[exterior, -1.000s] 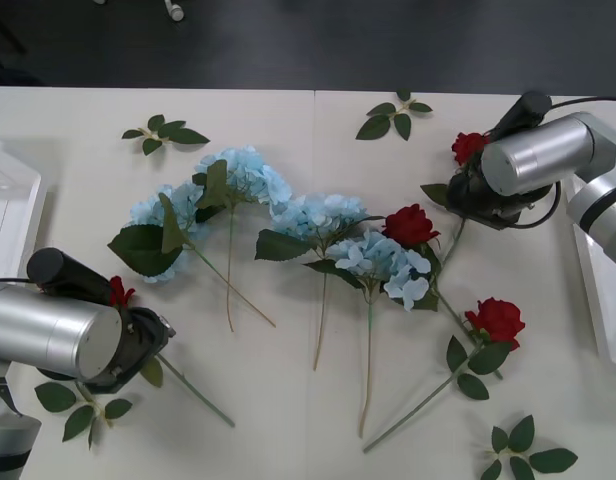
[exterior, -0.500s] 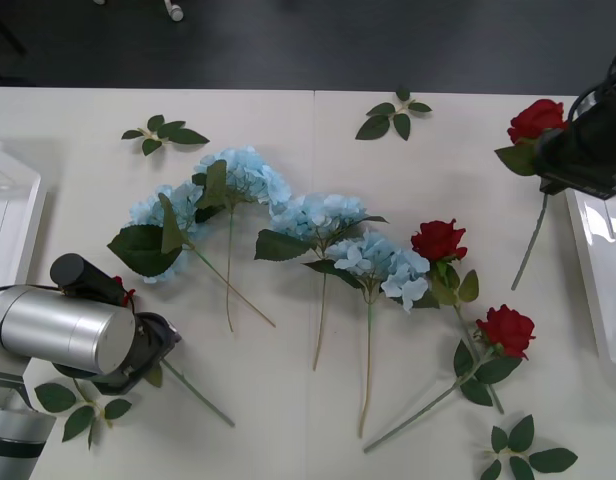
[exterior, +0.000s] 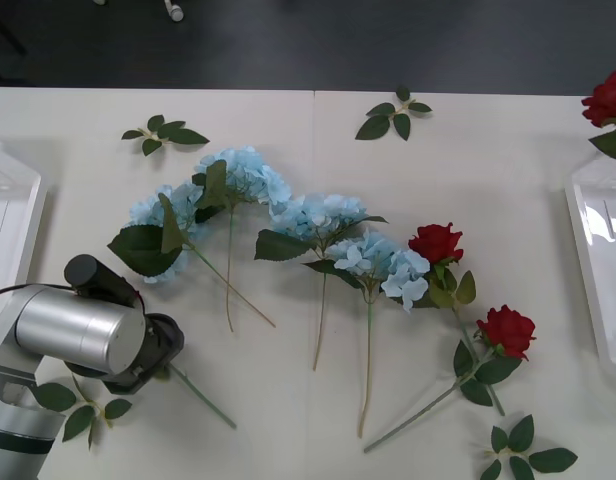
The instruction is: Put the red flowers into the right box and the blue flowers into the left box
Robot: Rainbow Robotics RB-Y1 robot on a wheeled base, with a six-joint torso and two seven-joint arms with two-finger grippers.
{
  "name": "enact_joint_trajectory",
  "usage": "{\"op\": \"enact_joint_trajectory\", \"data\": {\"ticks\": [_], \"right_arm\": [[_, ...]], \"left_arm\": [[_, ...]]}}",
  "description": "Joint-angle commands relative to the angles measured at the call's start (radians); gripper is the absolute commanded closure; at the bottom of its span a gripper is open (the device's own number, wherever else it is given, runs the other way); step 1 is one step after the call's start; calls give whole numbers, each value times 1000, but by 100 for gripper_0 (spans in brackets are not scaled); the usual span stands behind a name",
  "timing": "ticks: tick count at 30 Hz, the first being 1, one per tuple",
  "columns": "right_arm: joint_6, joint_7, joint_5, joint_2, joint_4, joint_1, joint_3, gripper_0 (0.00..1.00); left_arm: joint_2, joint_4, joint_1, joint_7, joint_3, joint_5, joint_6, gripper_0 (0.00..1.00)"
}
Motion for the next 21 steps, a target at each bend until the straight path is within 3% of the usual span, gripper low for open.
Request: {"op": "enact_joint_trajectory", "data": {"ticks": [1, 9, 21], "right_arm": [[24, 157, 8, -82, 53, 24, -3, 100], [3, 309, 11, -88, 214, 93, -35, 100], [-104, 338, 74, -27, 274, 142, -38, 100]], "left_arm": [[14, -9, -17, -8, 0, 9, -1, 100], [47, -83, -15, -22, 8, 30, -1, 100], [149, -333, 15, -45, 79, 82, 2, 100]]}}
